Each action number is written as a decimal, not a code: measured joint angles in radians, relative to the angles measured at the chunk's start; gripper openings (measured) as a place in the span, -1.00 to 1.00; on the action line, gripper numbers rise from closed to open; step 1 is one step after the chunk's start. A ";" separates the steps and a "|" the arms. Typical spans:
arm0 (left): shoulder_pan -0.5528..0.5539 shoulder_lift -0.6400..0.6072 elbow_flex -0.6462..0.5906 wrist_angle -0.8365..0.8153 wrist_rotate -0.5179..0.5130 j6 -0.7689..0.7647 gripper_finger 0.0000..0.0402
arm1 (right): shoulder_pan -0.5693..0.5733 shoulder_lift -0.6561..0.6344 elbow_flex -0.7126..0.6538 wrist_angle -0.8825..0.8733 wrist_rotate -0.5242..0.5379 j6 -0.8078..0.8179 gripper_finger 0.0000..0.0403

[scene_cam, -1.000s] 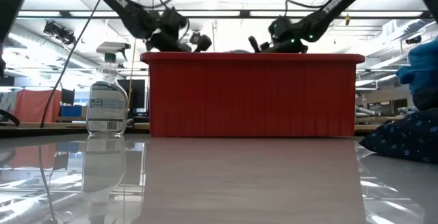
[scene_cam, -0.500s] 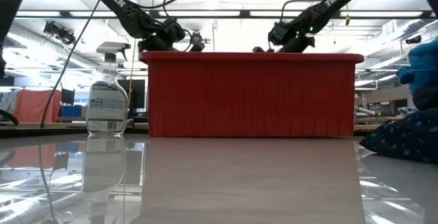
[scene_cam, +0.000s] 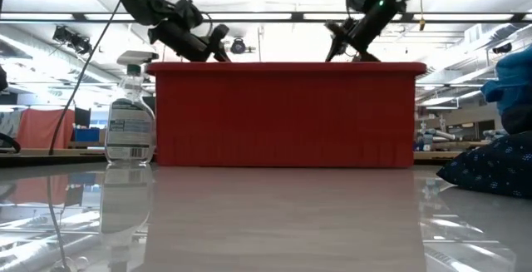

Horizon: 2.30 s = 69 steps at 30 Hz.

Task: Fold Laundry from Bin
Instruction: Put the stacked clothes into the red organizer bin

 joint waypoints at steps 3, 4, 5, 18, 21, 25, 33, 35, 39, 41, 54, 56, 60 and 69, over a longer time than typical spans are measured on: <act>0.015 -0.006 0.022 0.045 -0.011 0.032 0.08 | 0.011 -0.048 0.000 -0.004 -0.014 0.000 0.23; 0.016 -0.006 0.038 0.064 -0.014 0.057 0.08 | 0.018 -0.065 0.000 -0.009 -0.018 0.000 0.23; 0.015 -0.006 0.056 0.076 -0.012 0.086 0.08 | 0.027 -0.081 0.000 -0.018 -0.025 0.002 0.23; -0.058 0.022 0.282 0.156 0.049 0.309 -0.01 | 0.246 -0.217 0.000 -0.229 -0.070 -0.061 0.23; -0.095 0.022 0.300 0.135 0.045 0.286 -0.03 | 0.334 -0.227 0.000 -0.273 -0.042 -0.074 0.23; -0.192 0.022 0.308 0.103 0.011 0.244 -0.08 | 0.471 -0.236 -0.021 -0.360 0.151 -0.105 0.23; -0.450 0.022 0.308 0.094 -0.165 0.126 -0.10 | 0.643 -0.282 -0.148 -0.474 0.157 -0.096 0.23; -0.510 0.022 0.308 0.089 -0.198 0.085 -0.10 | 0.686 -0.309 -0.187 -0.496 0.109 -0.084 0.23; -0.645 0.022 0.308 -0.004 -0.338 0.020 -0.10 | 0.794 -0.355 -0.265 -0.535 0.010 -0.044 0.19; -0.718 0.025 0.308 -0.090 -0.448 -0.025 -0.10 | 0.863 -0.371 -0.306 -0.573 -0.019 -0.002 0.17; -1.127 0.147 0.307 -0.307 -0.589 -0.430 -0.10 | 1.477 -0.377 -0.477 -0.386 -0.084 0.436 0.11; -1.160 0.163 0.307 -0.309 -0.589 -0.481 -0.10 | 1.526 -0.360 -0.531 -0.282 -0.057 0.506 0.11; -1.203 0.163 0.306 -0.358 -0.614 -0.549 -0.10 | 1.561 -0.290 -0.657 -0.064 -0.016 0.606 0.11; -1.281 0.150 0.305 -0.731 -0.679 -0.685 -0.10 | 1.398 -0.092 -0.776 0.302 0.007 0.616 0.11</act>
